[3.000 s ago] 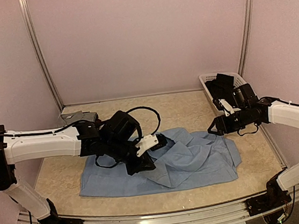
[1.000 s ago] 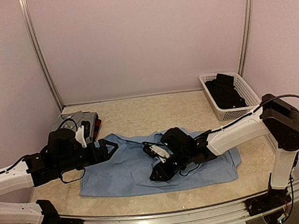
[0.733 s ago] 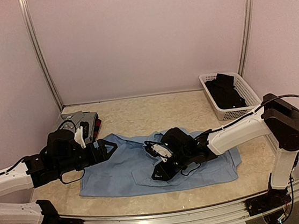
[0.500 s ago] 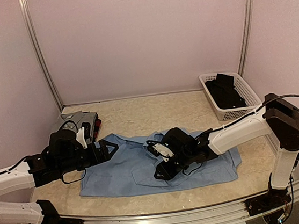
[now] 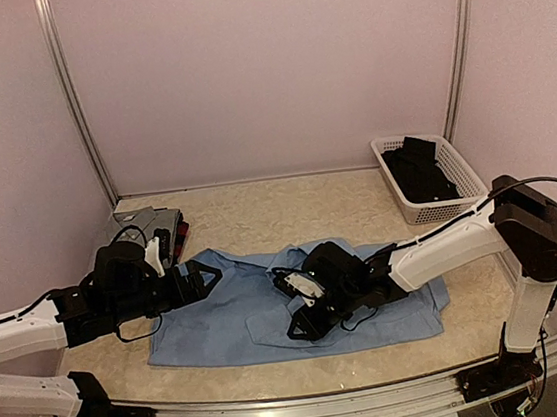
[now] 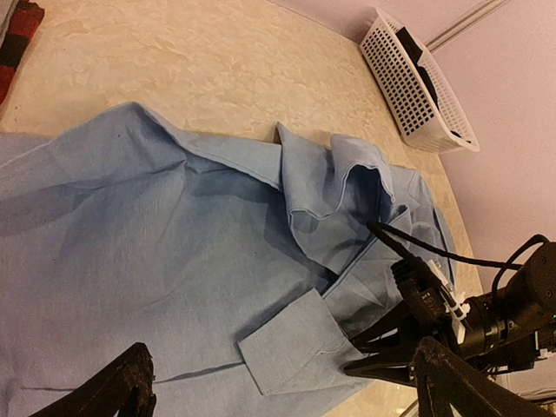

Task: Fold and stack the long sleeve shirts
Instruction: Pick up the sleeve from the 1/3-folded shirt.

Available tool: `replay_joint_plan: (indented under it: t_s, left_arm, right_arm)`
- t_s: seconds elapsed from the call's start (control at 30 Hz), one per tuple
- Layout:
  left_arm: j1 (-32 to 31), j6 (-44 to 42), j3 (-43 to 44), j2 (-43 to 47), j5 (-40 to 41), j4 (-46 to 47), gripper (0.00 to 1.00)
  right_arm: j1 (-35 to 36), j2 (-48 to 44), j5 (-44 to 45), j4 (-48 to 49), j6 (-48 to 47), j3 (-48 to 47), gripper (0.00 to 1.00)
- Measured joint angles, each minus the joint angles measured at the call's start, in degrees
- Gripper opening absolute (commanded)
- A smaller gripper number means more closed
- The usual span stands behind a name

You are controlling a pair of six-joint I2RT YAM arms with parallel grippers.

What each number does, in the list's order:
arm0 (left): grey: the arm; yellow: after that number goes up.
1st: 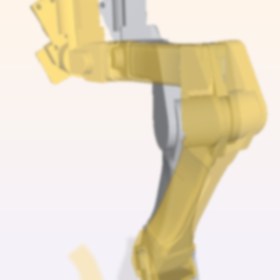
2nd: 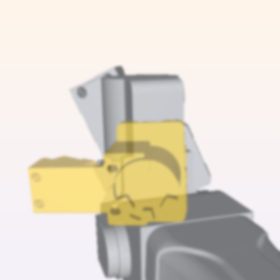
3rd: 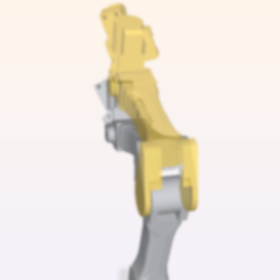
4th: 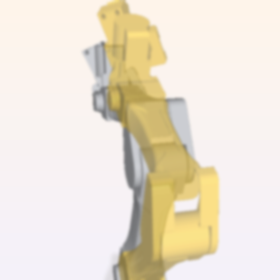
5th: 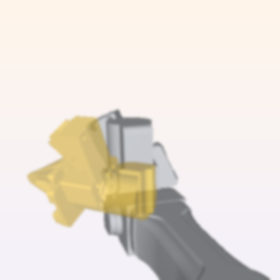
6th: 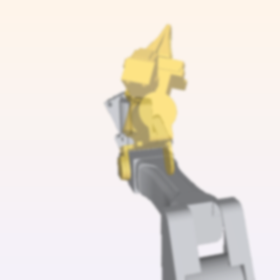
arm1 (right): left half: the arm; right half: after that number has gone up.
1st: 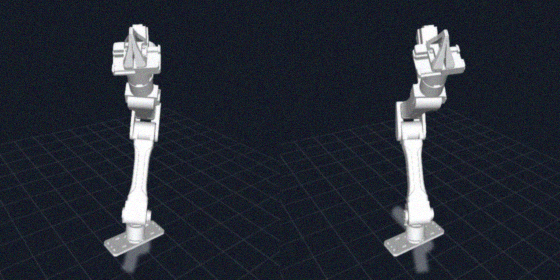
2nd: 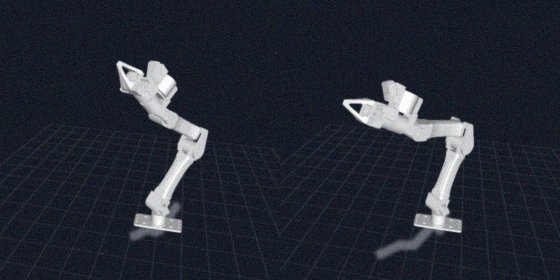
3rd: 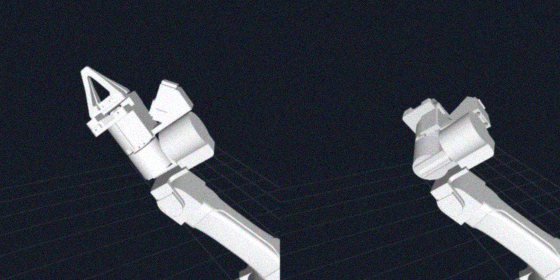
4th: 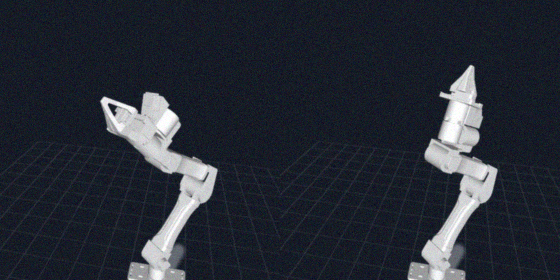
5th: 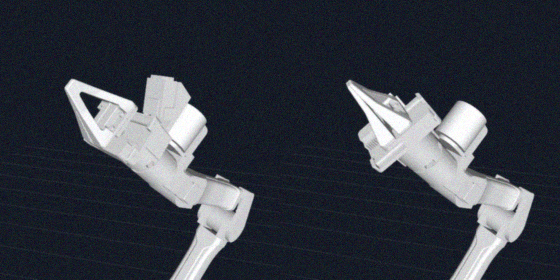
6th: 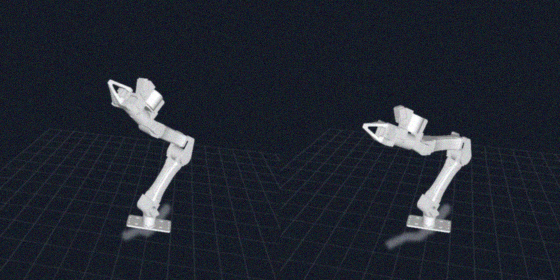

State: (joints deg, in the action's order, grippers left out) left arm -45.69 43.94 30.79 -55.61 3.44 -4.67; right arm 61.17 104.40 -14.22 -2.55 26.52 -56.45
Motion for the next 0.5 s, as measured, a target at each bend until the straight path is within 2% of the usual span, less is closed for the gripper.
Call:
replay_joint_plan:
  t_s: [0.13, 0.37, 0.5]
  left_arm:
    - [0.0, 0.7, 0.0, 0.0, 0.0, 0.0, 0.99]
    - [0.0, 3.3, -0.5, 0.2, -0.5, 0.9, 0.99]
    - [0.2, 7.6, -2.3, 0.2, -3.0, 3.3, 0.99]
  right_arm:
    - [0.3, 0.0, -1.2, 0.9, 0.0, 0.0, 0.00]
    - [0.3, -0.1, 0.5, 0.8, -1.2, -0.4, 0.00]
    - [0.3, -0.8, 4.5, -0.2, -3.4, -2.1, 0.00]
